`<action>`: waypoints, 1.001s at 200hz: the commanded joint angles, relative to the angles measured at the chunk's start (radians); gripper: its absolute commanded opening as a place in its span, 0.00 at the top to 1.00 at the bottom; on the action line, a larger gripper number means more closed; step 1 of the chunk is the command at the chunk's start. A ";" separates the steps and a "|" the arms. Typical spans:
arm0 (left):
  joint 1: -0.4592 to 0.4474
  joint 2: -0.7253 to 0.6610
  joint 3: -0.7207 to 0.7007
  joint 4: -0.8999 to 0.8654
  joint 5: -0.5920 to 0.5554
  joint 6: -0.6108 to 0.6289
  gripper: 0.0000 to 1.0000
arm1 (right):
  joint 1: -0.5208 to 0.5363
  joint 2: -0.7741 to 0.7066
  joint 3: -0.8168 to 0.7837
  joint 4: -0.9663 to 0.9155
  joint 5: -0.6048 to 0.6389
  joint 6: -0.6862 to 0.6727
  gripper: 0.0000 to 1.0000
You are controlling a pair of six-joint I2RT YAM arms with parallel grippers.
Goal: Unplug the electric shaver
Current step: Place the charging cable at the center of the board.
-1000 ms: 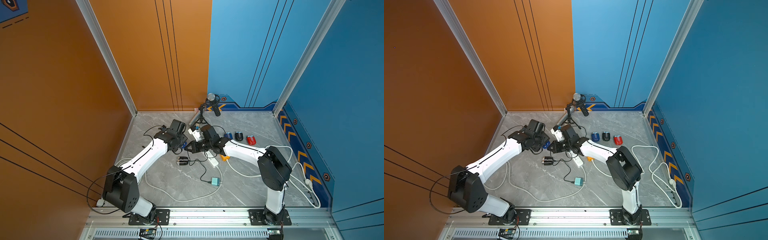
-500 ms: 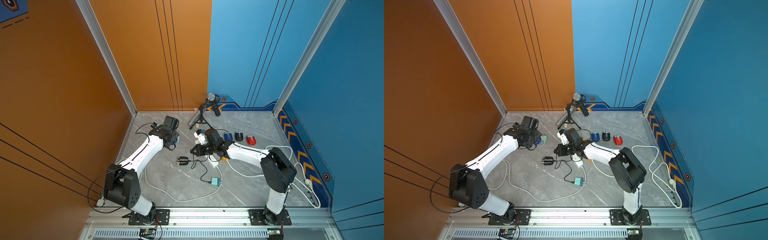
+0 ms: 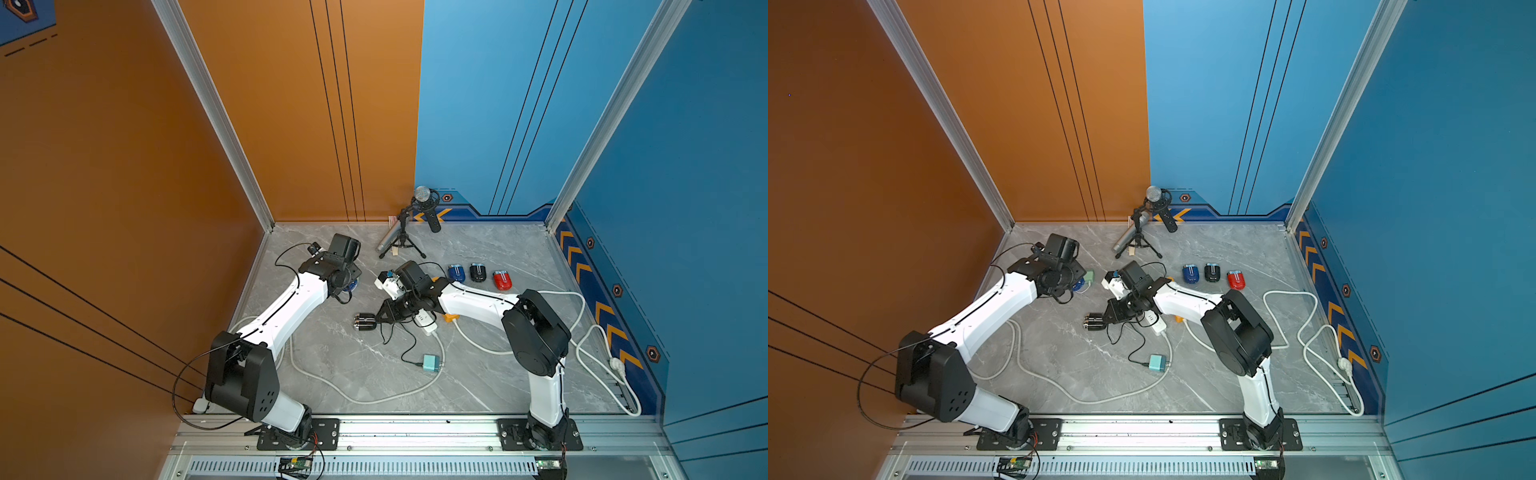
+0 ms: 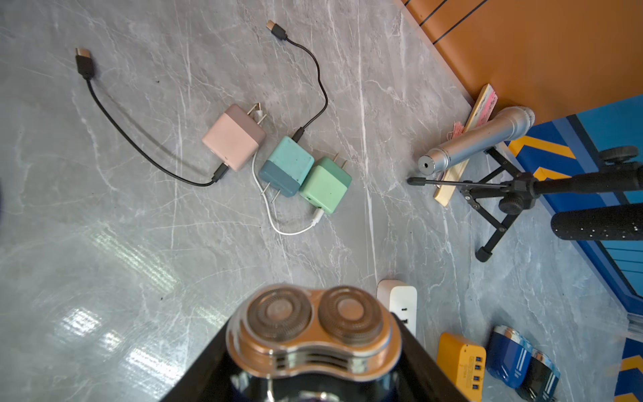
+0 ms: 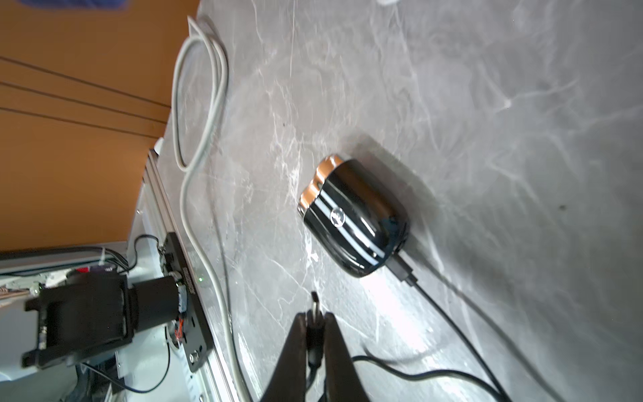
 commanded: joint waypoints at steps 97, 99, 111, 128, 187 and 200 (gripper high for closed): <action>-0.011 -0.119 -0.072 -0.017 0.091 0.133 0.55 | 0.099 -0.014 0.033 -0.172 0.230 -0.175 0.50; -0.011 -0.119 -0.072 -0.017 0.094 0.133 0.55 | 0.099 -0.017 0.030 -0.172 0.235 -0.175 0.49; -0.016 -0.116 -0.068 -0.017 0.104 0.138 0.55 | 0.099 -0.046 0.008 -0.166 0.277 -0.176 0.45; -0.027 -0.106 -0.058 -0.018 0.122 0.144 0.55 | 0.094 -0.098 -0.030 -0.148 0.324 -0.176 0.38; -0.085 -0.035 0.015 -0.018 0.195 0.186 0.55 | 0.075 -0.273 -0.202 0.051 0.402 -0.058 0.29; -0.095 -0.025 0.023 -0.018 0.204 0.200 0.55 | 0.068 -0.290 -0.227 0.093 0.402 -0.017 0.28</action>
